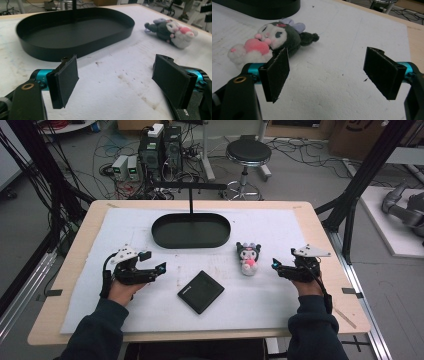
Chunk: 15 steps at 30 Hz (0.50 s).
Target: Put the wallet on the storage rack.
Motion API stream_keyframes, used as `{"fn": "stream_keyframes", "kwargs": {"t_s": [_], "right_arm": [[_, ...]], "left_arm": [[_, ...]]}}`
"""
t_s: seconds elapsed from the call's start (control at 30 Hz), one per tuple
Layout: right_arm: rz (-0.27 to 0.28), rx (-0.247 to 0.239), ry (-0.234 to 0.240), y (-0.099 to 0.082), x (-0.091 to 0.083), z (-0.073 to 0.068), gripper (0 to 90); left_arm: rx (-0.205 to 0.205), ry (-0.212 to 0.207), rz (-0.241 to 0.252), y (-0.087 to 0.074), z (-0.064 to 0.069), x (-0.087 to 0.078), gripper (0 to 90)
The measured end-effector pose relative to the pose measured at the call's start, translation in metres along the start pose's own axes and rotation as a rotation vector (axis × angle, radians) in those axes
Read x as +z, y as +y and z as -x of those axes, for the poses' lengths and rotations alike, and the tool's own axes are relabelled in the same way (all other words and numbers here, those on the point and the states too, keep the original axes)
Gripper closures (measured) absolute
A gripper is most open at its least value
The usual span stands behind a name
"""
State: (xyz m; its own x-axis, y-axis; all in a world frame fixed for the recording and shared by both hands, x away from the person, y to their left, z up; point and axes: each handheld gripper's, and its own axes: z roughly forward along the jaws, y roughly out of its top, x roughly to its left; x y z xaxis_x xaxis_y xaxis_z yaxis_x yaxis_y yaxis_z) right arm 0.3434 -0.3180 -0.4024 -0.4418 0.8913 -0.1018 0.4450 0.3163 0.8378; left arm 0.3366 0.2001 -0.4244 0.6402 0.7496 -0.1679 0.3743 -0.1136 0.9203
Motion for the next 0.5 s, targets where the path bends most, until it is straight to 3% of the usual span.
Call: {"fn": "stream_keyframes", "kwargs": {"t_s": [0.07, 0.23, 0.3, 0.37, 0.5], "right_arm": [[-0.002, 0.003, -0.002, 0.000, -0.001, -0.001, 21.2], [0.005, 0.008, -0.015, 0.003, 0.000, -0.002, 21.2], [-0.009, 0.002, -0.015, 0.004, 0.005, -0.004, 21.2], [-0.023, -0.013, -0.007, 0.005, 0.008, -0.005, 21.2], [-0.021, -0.030, 0.004, 0.005, 0.009, -0.008, 21.2]], "left_arm": [[-0.002, -0.012, 0.000, 0.000, 0.001, 0.001, 20.5], [0.012, -0.135, -0.075, -0.004, 0.010, 0.011, 29.1], [0.017, -0.151, -0.086, -0.005, 0.011, 0.012, 35.5], [-0.011, -0.210, -0.112, -0.006, 0.017, 0.016, 38.1], [-0.030, -0.250, -0.149, -0.009, 0.024, 0.022, 42.6]]}}
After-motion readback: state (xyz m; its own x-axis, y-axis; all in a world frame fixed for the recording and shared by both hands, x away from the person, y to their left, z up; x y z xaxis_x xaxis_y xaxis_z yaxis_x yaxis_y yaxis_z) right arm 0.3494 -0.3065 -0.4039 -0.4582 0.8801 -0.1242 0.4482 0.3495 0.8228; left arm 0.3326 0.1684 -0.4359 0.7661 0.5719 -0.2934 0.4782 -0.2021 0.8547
